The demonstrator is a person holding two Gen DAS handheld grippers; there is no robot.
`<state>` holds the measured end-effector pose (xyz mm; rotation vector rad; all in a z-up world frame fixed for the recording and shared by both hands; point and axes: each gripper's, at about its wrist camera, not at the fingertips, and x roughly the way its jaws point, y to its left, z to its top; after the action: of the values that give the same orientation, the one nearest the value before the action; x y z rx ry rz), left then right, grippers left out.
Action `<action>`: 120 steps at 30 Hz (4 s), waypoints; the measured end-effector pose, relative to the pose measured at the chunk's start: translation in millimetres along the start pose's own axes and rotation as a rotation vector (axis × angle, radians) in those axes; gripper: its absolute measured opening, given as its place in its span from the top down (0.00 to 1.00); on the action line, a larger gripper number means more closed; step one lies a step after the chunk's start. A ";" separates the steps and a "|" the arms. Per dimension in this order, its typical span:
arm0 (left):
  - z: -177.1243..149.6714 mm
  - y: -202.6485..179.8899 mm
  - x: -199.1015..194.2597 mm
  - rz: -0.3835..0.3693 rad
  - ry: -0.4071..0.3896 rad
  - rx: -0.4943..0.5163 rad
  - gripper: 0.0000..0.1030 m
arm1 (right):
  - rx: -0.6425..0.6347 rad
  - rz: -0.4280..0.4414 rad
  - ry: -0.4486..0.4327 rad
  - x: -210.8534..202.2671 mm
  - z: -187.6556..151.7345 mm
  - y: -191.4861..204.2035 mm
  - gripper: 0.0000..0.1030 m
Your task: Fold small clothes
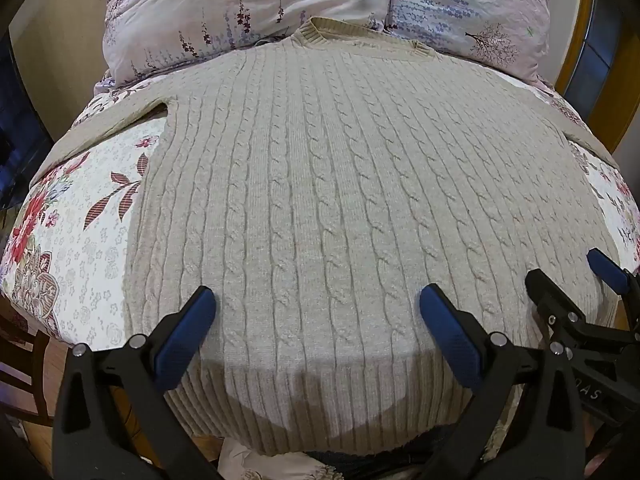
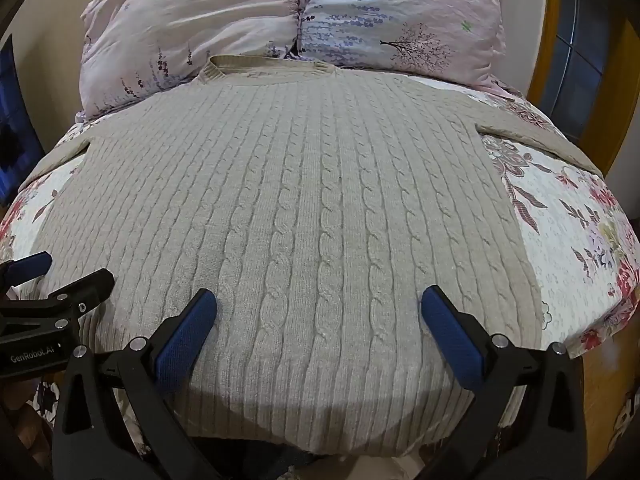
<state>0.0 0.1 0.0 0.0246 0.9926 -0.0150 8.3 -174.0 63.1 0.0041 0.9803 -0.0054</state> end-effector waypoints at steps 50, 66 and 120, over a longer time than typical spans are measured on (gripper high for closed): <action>0.0 0.0 0.1 0.001 0.001 0.000 0.02 | 0.000 0.000 0.001 0.1 -2.0 -0.7 0.01; 0.0 0.0 0.0 0.001 0.000 0.000 0.02 | 0.001 0.000 0.000 -0.2 -2.5 -1.0 0.01; 81.4 33.9 9.1 -0.025 -0.084 0.005 0.02 | 0.569 0.181 -0.049 40.7 112.9 -227.0 0.01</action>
<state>73.9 31.7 37.3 0.0160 0.9092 -0.0413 123.3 -401.8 91.9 0.6125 0.8989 -0.1174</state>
